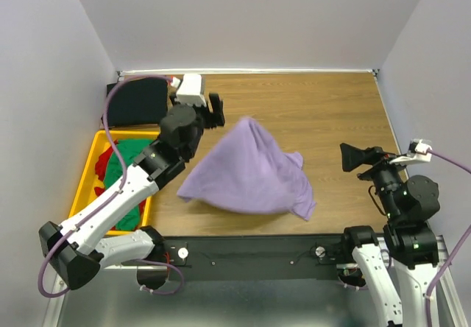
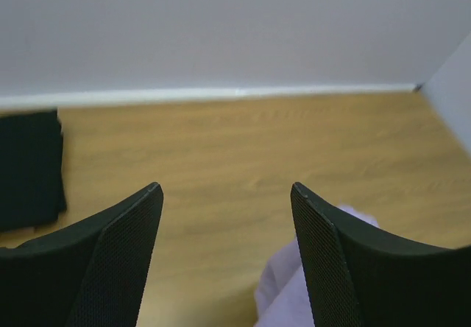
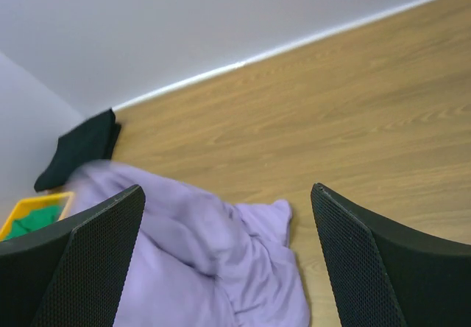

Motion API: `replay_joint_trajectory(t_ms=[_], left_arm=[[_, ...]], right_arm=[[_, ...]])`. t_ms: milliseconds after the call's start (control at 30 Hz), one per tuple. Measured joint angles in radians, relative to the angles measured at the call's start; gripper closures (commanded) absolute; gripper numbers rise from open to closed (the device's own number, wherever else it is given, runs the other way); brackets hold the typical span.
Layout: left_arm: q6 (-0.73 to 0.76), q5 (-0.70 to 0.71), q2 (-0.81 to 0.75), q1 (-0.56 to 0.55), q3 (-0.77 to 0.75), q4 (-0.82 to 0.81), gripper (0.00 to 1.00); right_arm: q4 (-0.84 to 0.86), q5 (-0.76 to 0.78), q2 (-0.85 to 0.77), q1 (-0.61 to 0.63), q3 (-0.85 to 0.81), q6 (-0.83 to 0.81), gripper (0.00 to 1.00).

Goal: Fold and stack the t-shirts
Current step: Move the tshirt to the center of the board, then flatten the tshirt out

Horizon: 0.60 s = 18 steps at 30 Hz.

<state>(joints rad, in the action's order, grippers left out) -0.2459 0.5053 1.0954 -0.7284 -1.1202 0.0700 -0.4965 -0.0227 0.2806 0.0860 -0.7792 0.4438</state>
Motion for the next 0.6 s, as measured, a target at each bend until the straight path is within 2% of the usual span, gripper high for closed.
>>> replay_joint_trajectory(t_ms=[167,333,500,533,600], left_arm=[[-0.114,-0.006,-0.101,0.001,0.209,0.071,0.22],[-0.214,-0.079,-0.200,0.001,0.296,0.127,0.23],[-0.327,-0.159,-0.222,0.001,0.390,0.161,0.28],[-0.351,-0.175,-0.220,0.001,0.412,0.163,0.32],[-0.405,-0.214,-0.203,0.001,0.467,0.163,0.39]], right_arm=[[-0.004,-0.090,0.099,0.000,0.000,0.005,0.00],[-0.003,-0.196,0.274,0.000,0.006,0.038,0.02],[0.000,-0.330,0.508,0.002,0.048,0.056,0.23],[0.001,-0.352,0.564,0.006,0.066,0.057,0.32],[-0.002,-0.371,0.636,0.017,0.094,0.060,0.38]])
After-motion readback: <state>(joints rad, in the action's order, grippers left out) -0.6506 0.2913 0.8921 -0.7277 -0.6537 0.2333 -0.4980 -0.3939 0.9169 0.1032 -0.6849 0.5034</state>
